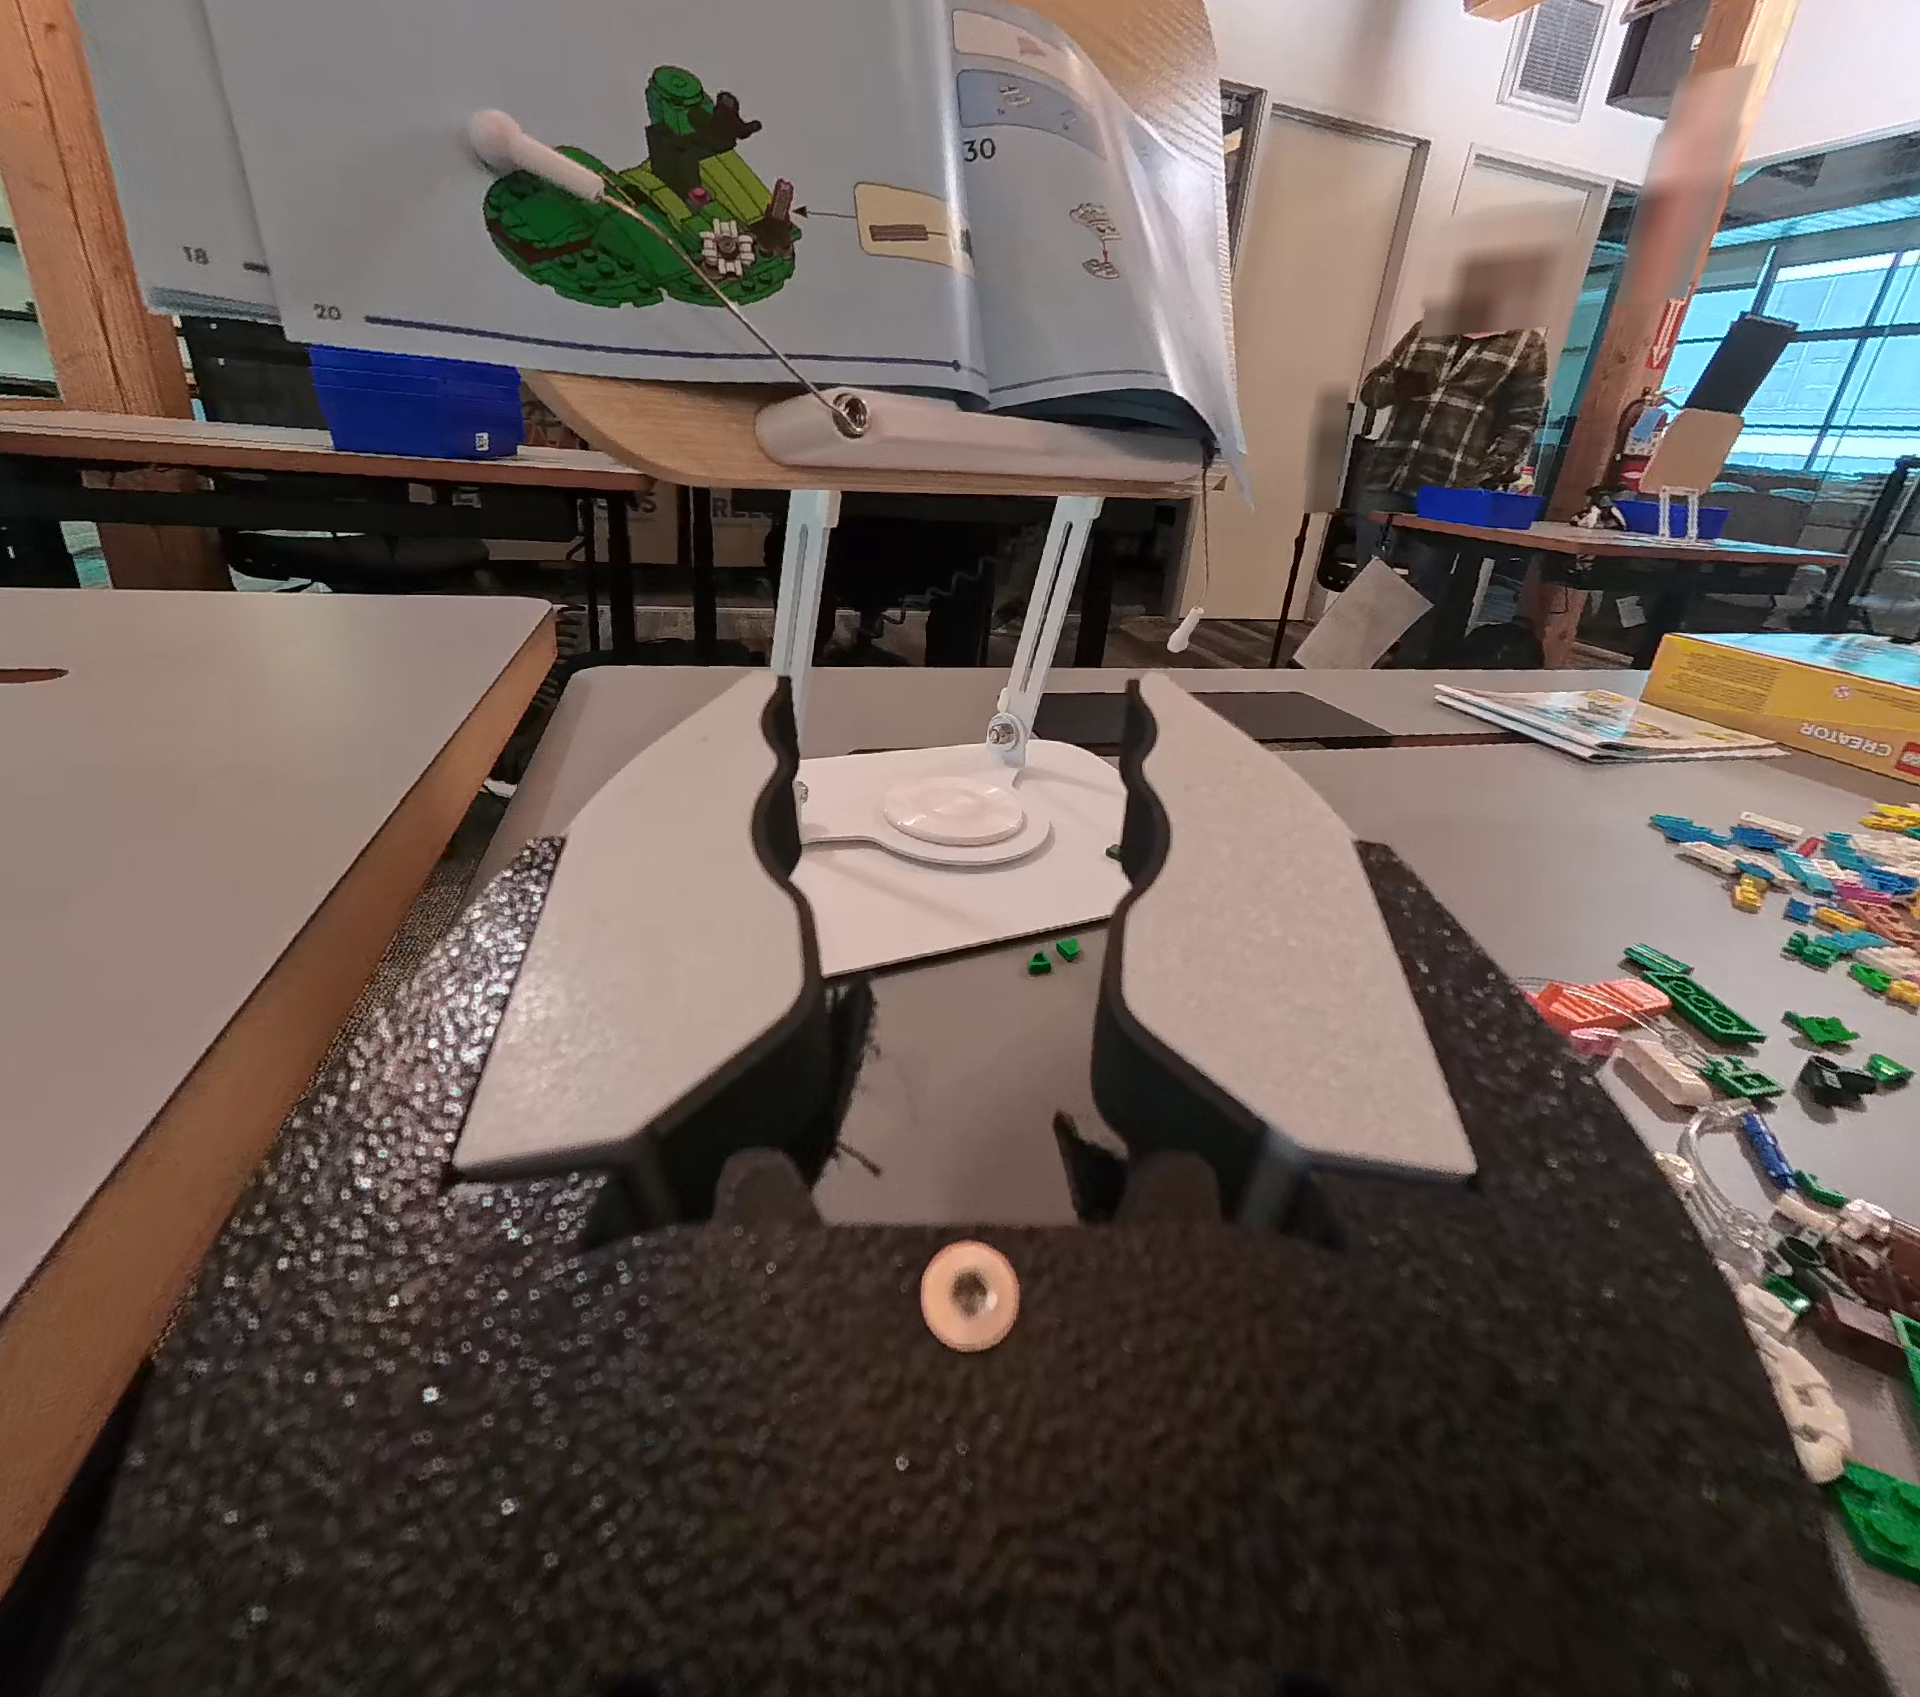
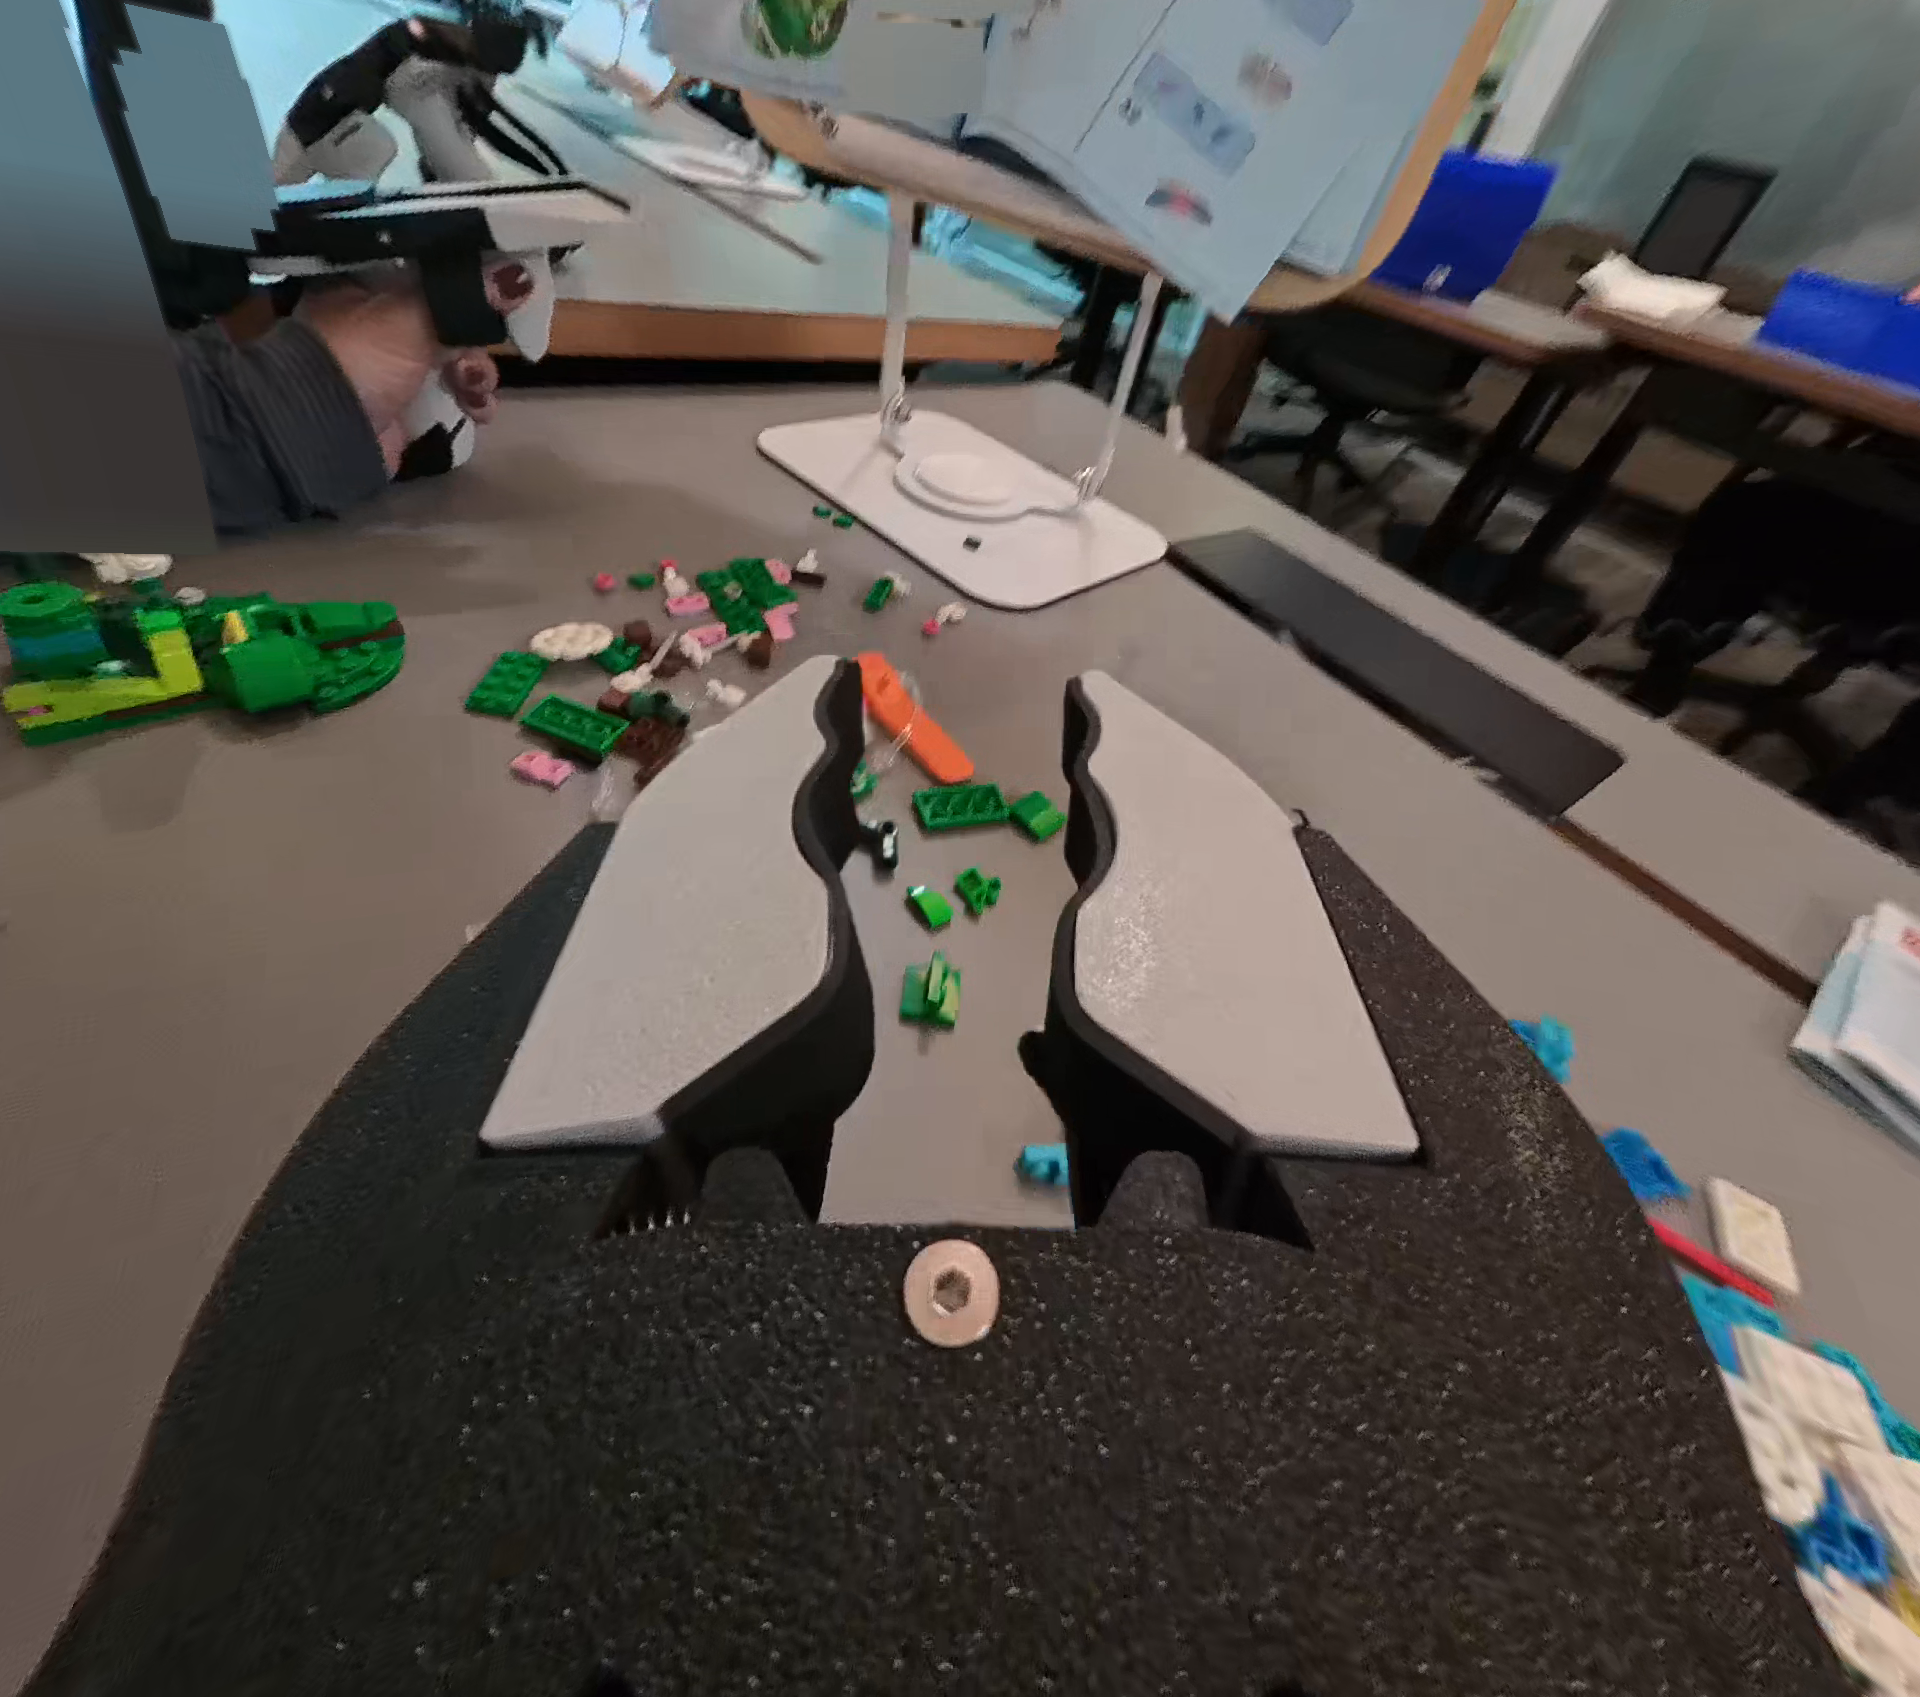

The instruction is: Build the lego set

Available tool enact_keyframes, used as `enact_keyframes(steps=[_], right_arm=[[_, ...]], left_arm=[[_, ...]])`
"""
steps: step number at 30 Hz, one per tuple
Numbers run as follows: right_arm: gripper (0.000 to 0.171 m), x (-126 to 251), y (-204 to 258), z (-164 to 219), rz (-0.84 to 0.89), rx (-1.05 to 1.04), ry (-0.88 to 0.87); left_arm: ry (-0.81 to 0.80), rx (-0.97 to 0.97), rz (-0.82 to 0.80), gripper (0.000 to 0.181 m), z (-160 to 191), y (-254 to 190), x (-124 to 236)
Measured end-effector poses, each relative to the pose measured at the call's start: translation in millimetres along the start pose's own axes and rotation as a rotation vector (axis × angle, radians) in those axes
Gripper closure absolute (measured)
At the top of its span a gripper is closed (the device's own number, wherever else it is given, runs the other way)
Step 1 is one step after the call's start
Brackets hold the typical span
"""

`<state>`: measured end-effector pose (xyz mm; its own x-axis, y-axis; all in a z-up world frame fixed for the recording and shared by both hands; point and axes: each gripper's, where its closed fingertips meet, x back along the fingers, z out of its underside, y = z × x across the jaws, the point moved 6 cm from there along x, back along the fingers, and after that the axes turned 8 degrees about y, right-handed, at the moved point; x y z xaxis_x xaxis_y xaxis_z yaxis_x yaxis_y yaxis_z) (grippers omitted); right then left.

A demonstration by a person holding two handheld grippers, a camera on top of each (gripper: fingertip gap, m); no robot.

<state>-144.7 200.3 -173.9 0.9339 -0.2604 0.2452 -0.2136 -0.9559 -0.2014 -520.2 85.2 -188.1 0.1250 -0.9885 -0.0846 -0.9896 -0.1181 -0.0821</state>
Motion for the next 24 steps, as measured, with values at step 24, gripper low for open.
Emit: enact_keyframes(steps=[24], right_arm=[[0.155,-96,7,59,-0.322,0.120,0.698]], left_arm=[[0.019,-0.101,0.042,0.126,-2,-11,0]])
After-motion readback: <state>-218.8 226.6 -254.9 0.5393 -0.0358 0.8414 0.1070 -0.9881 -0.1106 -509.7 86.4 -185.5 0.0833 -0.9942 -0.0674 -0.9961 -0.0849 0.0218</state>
